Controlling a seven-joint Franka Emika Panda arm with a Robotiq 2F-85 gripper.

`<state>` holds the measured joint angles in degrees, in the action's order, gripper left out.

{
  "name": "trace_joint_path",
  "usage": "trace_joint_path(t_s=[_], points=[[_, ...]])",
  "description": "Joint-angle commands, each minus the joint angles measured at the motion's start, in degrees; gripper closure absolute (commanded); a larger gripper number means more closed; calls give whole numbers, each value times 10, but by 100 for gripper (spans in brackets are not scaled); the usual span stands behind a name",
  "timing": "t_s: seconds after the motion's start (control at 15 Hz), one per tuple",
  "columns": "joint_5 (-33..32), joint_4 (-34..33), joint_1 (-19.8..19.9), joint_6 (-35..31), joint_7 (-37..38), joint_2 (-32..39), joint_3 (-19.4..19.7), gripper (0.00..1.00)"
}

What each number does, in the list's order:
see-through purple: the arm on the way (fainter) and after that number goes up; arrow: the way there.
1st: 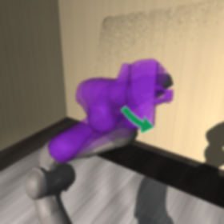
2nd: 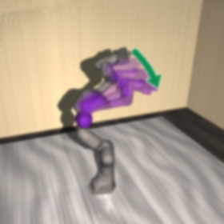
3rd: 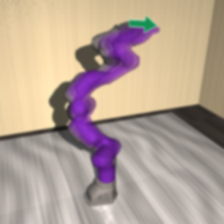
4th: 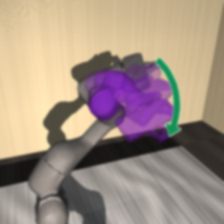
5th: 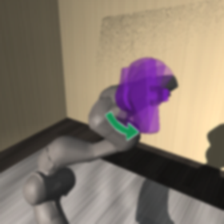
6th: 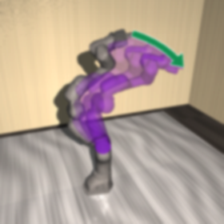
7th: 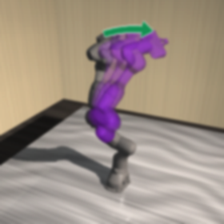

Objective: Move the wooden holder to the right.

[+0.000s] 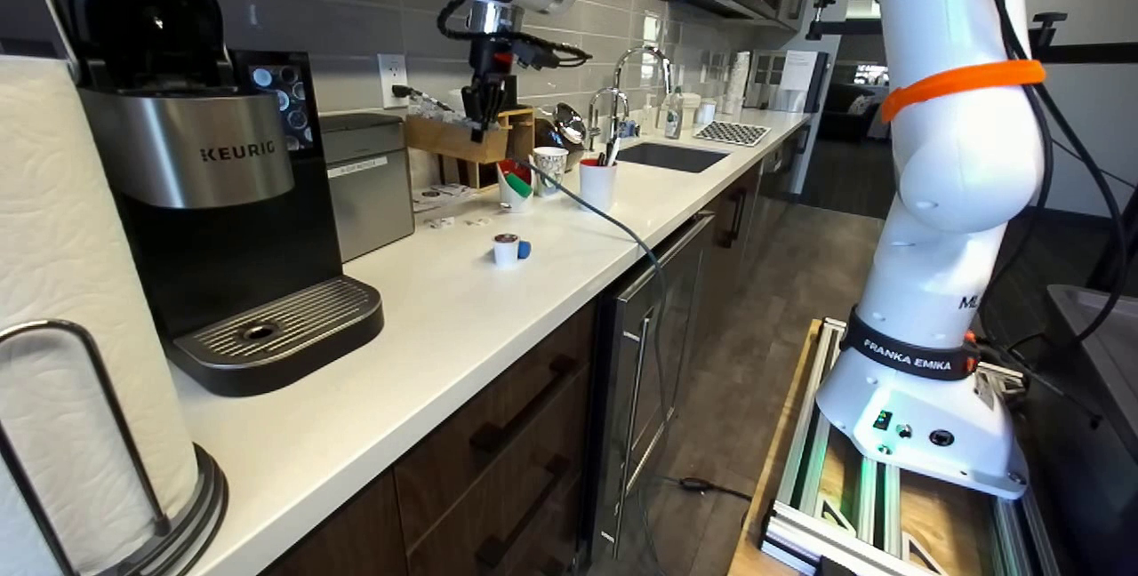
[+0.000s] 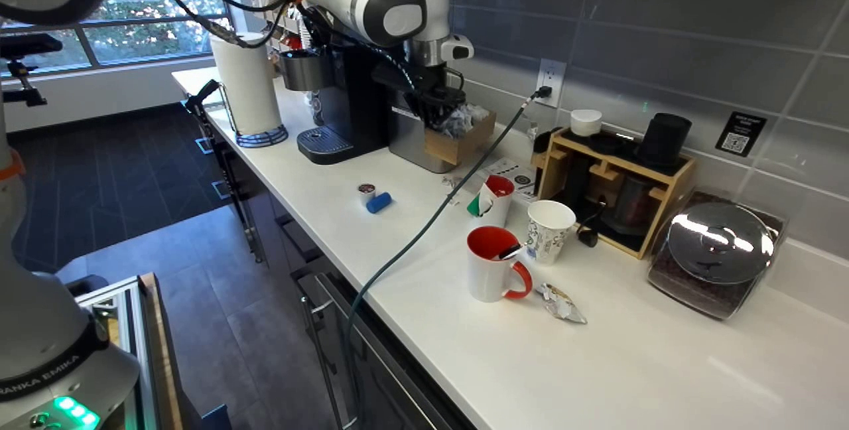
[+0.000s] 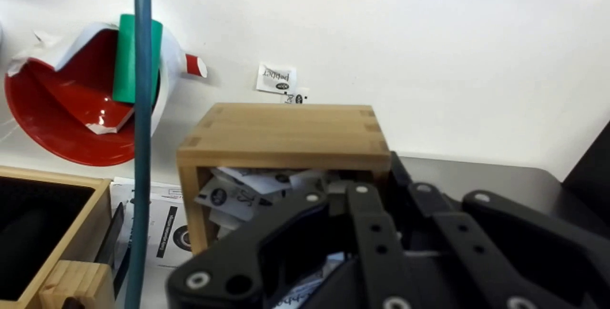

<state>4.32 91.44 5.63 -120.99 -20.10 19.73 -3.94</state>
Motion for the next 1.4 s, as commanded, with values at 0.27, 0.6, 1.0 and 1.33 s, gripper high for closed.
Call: trace_joint_path(t_s=[0.27,0.6,1.0,1.33], points=[[-4,114,9,49,-63,-146,33,97],[-14,94,26,81,-83,-148,79,97],[-1,52,69,85,-79,-93,129,97],[24,-27,116,86,-76,-35,151,97]])
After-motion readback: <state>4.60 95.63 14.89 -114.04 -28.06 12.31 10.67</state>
